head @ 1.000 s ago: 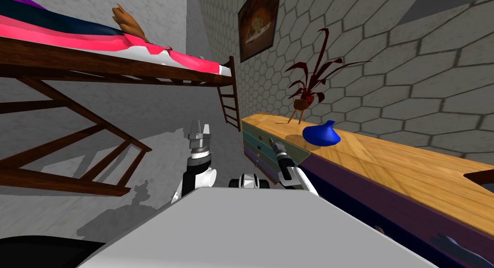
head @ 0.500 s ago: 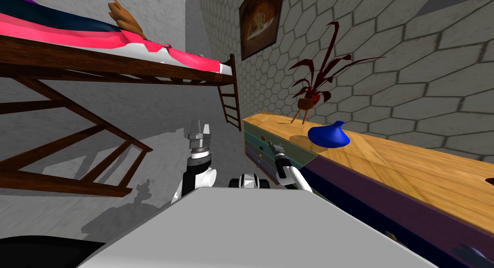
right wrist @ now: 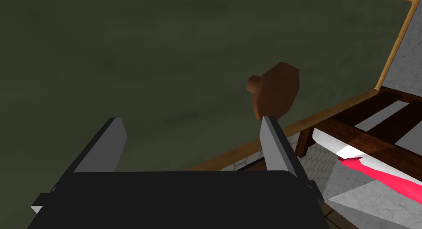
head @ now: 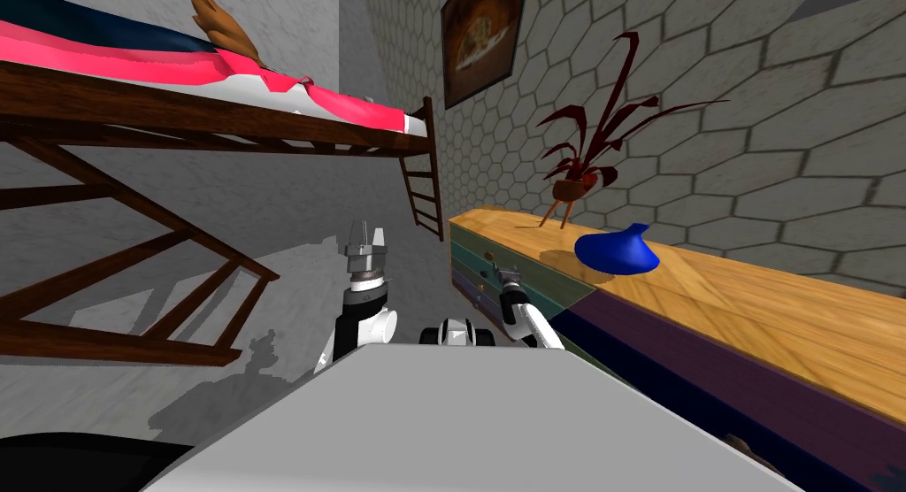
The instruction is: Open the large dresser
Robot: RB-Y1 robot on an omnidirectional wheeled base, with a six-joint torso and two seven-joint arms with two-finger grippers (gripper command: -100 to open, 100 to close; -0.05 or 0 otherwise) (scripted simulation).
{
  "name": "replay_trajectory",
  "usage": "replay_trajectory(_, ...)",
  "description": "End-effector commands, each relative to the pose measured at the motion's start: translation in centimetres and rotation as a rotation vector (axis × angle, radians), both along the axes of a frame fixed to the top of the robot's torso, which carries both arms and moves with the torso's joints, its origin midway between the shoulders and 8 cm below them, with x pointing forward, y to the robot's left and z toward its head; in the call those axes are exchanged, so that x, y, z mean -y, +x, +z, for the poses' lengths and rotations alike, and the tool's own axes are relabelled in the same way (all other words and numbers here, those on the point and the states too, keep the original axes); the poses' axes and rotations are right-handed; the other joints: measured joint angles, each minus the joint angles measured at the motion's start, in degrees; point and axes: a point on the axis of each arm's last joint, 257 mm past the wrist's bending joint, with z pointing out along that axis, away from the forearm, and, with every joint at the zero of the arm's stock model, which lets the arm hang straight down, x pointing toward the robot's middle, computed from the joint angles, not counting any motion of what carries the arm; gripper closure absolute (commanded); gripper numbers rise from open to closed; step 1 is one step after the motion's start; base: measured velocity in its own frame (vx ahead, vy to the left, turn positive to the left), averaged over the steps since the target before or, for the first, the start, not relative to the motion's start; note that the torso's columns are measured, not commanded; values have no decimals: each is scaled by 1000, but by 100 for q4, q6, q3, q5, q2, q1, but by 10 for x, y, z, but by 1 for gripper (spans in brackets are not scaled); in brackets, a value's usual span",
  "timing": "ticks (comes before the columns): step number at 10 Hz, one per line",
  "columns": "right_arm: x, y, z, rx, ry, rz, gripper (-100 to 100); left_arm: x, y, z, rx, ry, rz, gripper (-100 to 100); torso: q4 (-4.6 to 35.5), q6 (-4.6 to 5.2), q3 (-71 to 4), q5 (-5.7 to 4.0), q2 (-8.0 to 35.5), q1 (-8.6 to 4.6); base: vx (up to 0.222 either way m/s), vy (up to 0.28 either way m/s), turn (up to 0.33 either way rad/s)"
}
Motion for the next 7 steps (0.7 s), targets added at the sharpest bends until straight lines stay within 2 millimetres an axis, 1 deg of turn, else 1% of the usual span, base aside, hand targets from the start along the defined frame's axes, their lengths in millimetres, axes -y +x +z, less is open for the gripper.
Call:
replay_trajectory(1, 8, 1, -13, -37, -95, -31, -100, 0, 0, 0, 0, 0, 0, 0, 0, 0, 1, -2, 0, -3, 14, 51, -5)
replay_trajectory(2, 12, 1, -21, -65, -164, -50, -100, 0, 0, 0, 0, 0, 0, 0, 1, 0, 2, -2, 4, -8, 14, 60, -11)
replay_trajectory(3, 12, 1, -21, -64, -168, -50, -100, 0, 0, 0, 0, 0, 0, 0, 1, 0, 1, -2, 1, -2, 16, 51, -6)
replay_trajectory(4, 15, 1, -28, -92, -230, -68, -100, 0, 0, 0, 0, 0, 0, 0, 0, 0, 0, -1, -1, -3, 21, 57, -9)
replay_trajectory(5, 15, 1, -27, -89, -241, -68, -100, 0, 0, 0, 0, 0, 0, 0, -1, -1, -2, -1, -4, 1, 20, 48, -4)
replay_trajectory(7, 20, 1, -39, -136, -360, -97, -100, 0, 0, 0, 0, 0, 0, 0, -1, 0, -1, -2, -2, -3, 29, 59, -10)
